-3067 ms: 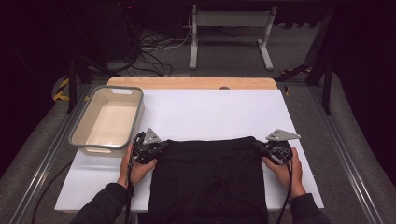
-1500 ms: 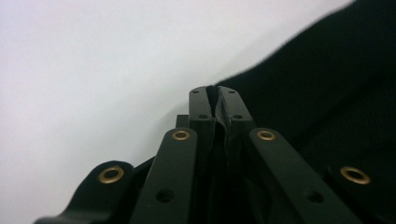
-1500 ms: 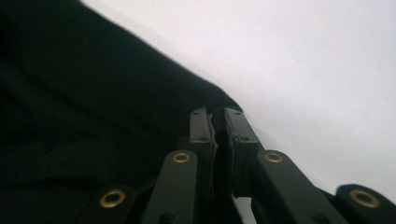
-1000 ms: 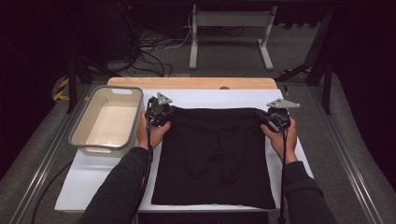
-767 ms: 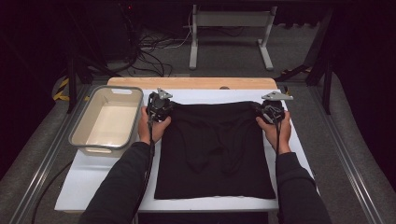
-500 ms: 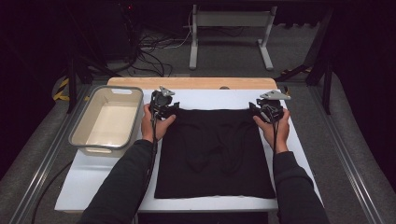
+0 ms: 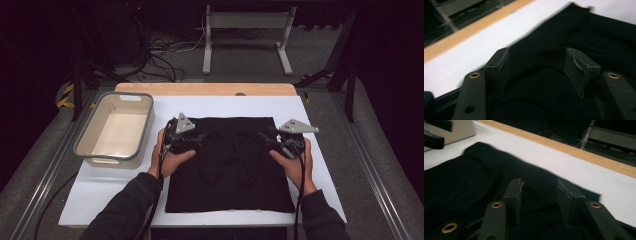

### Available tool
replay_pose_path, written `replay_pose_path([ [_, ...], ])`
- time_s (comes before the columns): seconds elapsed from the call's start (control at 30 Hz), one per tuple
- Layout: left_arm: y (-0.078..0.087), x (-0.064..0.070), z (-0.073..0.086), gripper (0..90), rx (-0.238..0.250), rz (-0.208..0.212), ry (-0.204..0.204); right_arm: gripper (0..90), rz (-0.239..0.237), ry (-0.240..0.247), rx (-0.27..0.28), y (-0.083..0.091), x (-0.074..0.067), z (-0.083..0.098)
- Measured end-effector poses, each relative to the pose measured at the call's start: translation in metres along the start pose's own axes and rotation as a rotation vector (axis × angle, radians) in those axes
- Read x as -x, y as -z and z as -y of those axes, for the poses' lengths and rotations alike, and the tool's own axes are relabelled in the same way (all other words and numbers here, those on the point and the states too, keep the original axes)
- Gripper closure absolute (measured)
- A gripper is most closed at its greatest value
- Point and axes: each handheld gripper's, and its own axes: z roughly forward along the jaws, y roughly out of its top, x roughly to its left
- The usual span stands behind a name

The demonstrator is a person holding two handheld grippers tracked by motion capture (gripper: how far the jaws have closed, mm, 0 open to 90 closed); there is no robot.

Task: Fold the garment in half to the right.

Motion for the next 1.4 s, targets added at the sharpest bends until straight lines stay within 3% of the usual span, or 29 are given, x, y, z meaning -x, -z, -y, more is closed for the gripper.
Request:
replay_pose_path([
  [0.07, 0.007, 0.019, 0.007, 38.9, 0.001, 0.05, -0.059, 59.9, -0.06, 0.007, -0.021, 0.006, -0.014, 0.007],
  [0.17, 0.009, 0.042, 0.017, 42.3, -0.043, 0.143, -0.101, 61.2, -0.135, 0.043, -0.06, 0.013, -0.035, 0.014],
  [0.2, 0.008, 0.048, 0.02, 42.5, -0.051, 0.175, -0.096, 61.1, -0.156, 0.055, -0.069, 0.015, -0.042, 0.017],
  [0.27, 0.003, 0.056, 0.028, 43.5, -0.098, 0.205, -0.116, 58.7, -0.208, 0.054, -0.102, 0.017, -0.054, 0.025],
  [0.37, -0.007, 0.061, 0.036, 47.1, -0.146, 0.227, -0.126, 54.1, -0.249, 0.082, -0.156, 0.014, -0.069, 0.036],
  [0.4, -0.01, 0.061, 0.038, 48.6, -0.163, 0.212, -0.122, 52.9, -0.25, 0.104, -0.176, 0.012, -0.073, 0.04],
  [0.53, -0.02, 0.057, 0.045, 61.7, -0.207, 0.26, -0.084, 51.4, -0.25, 0.126, -0.237, -0.001, -0.076, 0.049],
  [0.57, -0.022, 0.056, 0.047, 65.0, -0.22, 0.268, -0.089, 53.4, -0.24, 0.13, -0.253, -0.003, -0.075, 0.051],
  [0.6, -0.023, 0.055, 0.048, 66.7, -0.204, 0.278, -0.08, 59.1, -0.24, 0.124, -0.256, -0.004, -0.074, 0.052],
  [0.67, -0.022, 0.054, 0.048, 79.6, -0.201, 0.303, -0.076, 72.1, -0.256, 0.126, -0.265, -0.005, -0.074, 0.054],
  [0.7, -0.021, 0.054, 0.048, 85.2, -0.193, 0.308, -0.078, 82.8, -0.268, 0.144, -0.261, -0.003, -0.075, 0.054],
  [0.77, -0.018, 0.055, 0.047, 85.4, -0.192, 0.308, -0.089, 84.1, -0.271, 0.15, -0.255, -0.001, -0.075, 0.053],
  [0.83, -0.01, 0.054, 0.043, 85.6, -0.161, 0.304, -0.092, 84.4, -0.264, 0.15, -0.241, 0.003, -0.075, 0.049],
  [0.97, 0.015, 0.052, 0.03, 85.8, -0.07, 0.303, -0.1, 84.5, -0.262, 0.141, -0.163, 0.021, -0.074, 0.038],
  [1.07, 0.031, 0.057, 0.024, 85.4, -0.028, 0.312, -0.114, 84.5, -0.259, 0.14, -0.107, 0.037, -0.074, 0.032],
  [1.23, 0.052, 0.072, 0.024, 84.9, -0.002, 0.328, -0.163, 84.5, -0.298, 0.134, -0.04, 0.067, -0.081, 0.029],
  [1.4, 0.067, 0.085, 0.034, 83.2, -0.016, 0.339, -0.183, 84.5, -0.323, 0.156, -0.048, 0.077, -0.092, 0.034],
])
